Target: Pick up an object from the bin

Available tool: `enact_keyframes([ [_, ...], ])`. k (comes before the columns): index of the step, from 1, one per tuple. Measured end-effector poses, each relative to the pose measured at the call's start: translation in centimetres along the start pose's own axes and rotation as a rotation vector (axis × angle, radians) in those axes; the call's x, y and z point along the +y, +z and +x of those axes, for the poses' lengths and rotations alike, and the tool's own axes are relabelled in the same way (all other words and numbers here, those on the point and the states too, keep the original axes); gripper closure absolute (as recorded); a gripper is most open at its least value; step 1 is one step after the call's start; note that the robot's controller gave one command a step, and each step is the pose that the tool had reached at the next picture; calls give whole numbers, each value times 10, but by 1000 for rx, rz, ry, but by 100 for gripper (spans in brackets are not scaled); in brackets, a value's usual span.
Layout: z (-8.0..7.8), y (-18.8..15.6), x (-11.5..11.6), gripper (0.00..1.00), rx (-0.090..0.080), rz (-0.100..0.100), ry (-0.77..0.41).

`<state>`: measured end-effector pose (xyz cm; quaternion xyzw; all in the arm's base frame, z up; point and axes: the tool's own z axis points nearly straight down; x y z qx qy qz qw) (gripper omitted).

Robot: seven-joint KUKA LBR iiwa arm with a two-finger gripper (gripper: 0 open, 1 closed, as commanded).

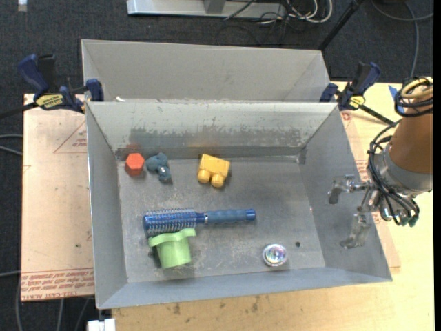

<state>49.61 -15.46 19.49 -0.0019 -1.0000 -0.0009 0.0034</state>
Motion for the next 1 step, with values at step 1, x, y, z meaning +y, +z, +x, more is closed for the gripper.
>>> enact_keyframes([
  [1,-33,112,70,0,-1,-3,-29],
])
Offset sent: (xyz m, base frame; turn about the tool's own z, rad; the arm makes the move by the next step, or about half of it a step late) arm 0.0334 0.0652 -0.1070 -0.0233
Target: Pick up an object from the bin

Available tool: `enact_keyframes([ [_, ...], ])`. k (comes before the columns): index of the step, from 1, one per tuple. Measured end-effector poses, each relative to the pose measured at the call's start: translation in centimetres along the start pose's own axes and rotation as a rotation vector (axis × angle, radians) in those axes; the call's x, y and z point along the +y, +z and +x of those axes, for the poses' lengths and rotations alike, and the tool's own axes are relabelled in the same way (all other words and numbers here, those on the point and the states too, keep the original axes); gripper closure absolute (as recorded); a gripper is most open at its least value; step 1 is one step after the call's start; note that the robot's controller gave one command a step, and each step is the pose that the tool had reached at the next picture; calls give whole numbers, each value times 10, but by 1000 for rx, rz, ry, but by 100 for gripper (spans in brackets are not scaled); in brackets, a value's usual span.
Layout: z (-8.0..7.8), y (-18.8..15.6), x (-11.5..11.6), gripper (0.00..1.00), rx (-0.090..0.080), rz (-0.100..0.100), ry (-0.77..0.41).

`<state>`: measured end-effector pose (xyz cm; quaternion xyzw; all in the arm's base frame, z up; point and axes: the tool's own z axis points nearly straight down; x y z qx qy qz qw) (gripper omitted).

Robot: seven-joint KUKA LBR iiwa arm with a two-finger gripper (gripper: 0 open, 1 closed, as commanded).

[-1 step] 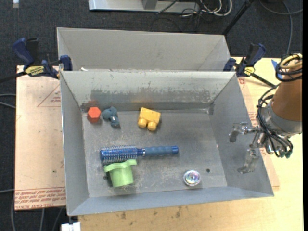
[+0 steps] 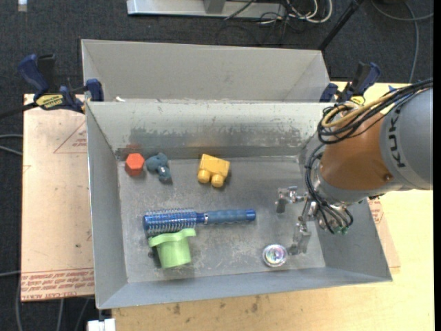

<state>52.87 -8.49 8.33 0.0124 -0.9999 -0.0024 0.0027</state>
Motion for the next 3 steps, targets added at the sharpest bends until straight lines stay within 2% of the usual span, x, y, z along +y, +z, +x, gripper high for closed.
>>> enact_keyframes([
  [1,-38,-37,100,0,-13,1,-116],
  [2,-41,17,130,0,-2,3,-140],
  [3,-42,13,128,100,-7,5,-136],
])
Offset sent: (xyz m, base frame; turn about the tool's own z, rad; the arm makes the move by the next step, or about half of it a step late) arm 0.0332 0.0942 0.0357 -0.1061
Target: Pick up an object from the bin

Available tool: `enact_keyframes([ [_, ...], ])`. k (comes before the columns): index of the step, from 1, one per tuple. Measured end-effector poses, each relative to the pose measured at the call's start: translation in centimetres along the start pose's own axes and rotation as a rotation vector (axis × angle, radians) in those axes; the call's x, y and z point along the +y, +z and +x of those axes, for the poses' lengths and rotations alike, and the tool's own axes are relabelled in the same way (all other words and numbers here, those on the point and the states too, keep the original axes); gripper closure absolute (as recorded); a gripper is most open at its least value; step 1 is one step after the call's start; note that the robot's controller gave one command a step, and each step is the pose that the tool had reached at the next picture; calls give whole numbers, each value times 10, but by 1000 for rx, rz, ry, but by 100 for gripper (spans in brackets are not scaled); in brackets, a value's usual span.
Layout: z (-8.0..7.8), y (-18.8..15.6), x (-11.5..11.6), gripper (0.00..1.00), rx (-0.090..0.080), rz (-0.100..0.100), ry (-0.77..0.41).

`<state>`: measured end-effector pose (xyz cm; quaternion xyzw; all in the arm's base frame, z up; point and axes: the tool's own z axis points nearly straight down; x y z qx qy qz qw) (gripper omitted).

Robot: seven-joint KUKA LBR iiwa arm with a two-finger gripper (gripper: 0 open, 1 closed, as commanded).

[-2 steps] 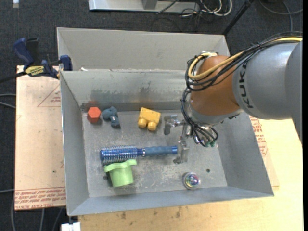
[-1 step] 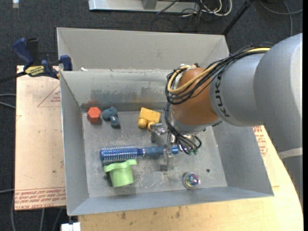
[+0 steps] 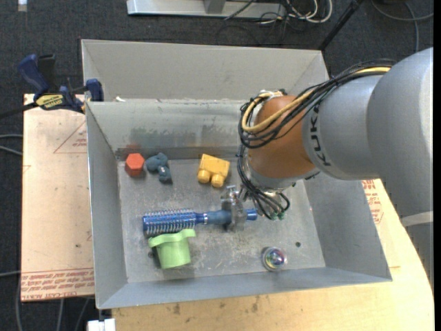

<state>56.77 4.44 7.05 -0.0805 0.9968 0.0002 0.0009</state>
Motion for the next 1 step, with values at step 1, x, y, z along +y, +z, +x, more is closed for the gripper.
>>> enact_keyframes([
  [1,-1,-169,-8,100,-9,1,17],
])
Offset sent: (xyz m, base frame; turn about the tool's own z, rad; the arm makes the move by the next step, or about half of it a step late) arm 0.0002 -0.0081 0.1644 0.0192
